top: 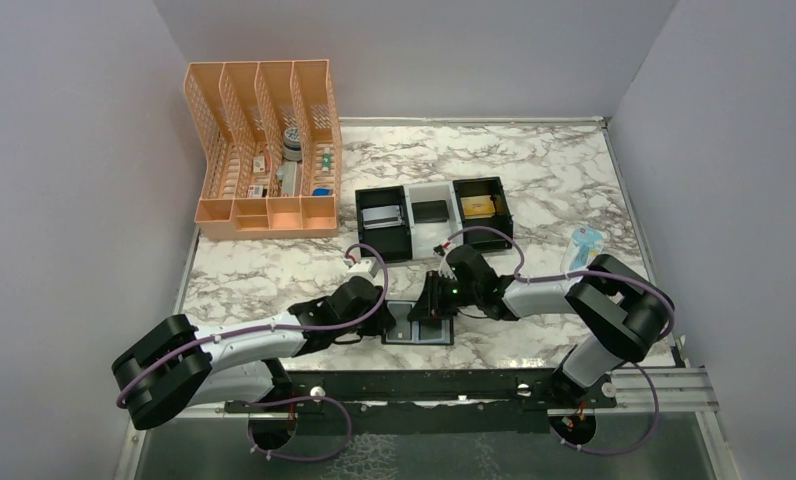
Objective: Take the credit cards out of the card holder
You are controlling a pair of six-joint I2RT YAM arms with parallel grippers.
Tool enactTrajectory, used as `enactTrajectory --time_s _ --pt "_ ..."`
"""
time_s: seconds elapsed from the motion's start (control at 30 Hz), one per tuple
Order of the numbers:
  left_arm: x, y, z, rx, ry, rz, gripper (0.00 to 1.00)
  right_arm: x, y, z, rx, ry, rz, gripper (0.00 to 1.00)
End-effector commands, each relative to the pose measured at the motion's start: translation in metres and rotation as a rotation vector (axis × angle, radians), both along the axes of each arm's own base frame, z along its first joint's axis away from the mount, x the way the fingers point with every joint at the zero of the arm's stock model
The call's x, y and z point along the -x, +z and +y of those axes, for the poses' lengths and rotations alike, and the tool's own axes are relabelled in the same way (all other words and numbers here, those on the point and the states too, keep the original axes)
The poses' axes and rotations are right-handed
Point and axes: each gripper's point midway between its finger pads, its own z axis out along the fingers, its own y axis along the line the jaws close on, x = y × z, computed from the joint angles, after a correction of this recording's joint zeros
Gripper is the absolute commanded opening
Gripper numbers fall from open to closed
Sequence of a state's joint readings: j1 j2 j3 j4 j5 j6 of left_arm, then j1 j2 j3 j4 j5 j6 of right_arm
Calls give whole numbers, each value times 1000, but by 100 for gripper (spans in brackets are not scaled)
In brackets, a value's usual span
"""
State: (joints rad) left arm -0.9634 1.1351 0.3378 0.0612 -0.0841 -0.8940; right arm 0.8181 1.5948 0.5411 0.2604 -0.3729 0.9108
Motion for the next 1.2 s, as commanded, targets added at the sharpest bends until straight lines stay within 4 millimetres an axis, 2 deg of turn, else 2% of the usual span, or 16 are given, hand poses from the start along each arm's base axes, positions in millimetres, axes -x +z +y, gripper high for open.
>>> enactTrajectory --time_s 0.0,0.2,0.3,0.37,0.57,1.0,1.17 --pt "19 -16 8 -48 -60 68 27 0 5 11 -57 43 -4 17" --pt "16 -14 11 -46 -25 64 22 3 12 13 -98 56 8 13" --pt "12 -10 14 -49 0 46 20 5 15 13 -119 68 14 3" --pt "12 -11 18 -64 9 46 18 6 17 14 -134 82 18 1" --pt "13 -12 18 -62 11 51 12 7 22 15 -155 97 16 1" --pt "12 -14 21 -52 37 49 0 2 19 1 -112 82 -12 1" --pt "10 -13 20 -47 46 42 0 -3 19 -4 -83 72 -35 1"
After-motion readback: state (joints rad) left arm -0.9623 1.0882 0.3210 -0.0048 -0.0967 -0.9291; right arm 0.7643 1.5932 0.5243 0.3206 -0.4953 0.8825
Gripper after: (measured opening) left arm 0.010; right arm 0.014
